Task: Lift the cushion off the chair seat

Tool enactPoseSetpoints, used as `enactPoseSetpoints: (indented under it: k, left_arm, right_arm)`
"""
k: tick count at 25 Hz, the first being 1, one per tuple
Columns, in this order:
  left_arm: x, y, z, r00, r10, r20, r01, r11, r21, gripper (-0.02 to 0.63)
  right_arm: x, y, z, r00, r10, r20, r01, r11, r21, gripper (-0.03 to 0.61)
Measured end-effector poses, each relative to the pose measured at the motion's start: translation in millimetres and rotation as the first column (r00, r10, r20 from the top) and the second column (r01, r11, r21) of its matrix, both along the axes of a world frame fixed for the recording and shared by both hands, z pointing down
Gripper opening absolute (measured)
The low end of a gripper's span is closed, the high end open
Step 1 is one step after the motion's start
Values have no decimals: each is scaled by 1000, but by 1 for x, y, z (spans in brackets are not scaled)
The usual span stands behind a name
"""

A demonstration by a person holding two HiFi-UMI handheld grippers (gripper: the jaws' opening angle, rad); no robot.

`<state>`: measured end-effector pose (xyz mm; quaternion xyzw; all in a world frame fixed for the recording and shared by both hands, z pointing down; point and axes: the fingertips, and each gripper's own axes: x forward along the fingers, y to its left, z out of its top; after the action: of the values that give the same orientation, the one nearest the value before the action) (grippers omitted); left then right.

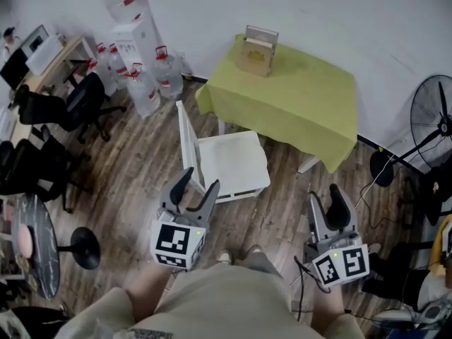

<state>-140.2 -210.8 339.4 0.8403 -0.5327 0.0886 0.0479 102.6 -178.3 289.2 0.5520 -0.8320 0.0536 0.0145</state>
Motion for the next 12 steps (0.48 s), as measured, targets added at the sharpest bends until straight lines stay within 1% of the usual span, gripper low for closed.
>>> enactPoseSetpoints:
  k: [5, 8, 12]
  left_arm:
    - [4, -23, 10, 1000, -24, 19, 24, 999, -21, 250]
    - [11, -44, 13, 998, -54, 30, 55, 998, -17, 250]
    - [26, -74, 18, 992, -106, 64, 107, 994, -14, 250]
  right_arm:
    - [2, -34, 10, 999, -48, -6, 48, 999, -22, 244]
    - [9, -62, 19, 996, -85, -3, 85, 996, -32, 244]
    - [24, -103, 33, 989, -144, 8, 145, 988, -46, 244]
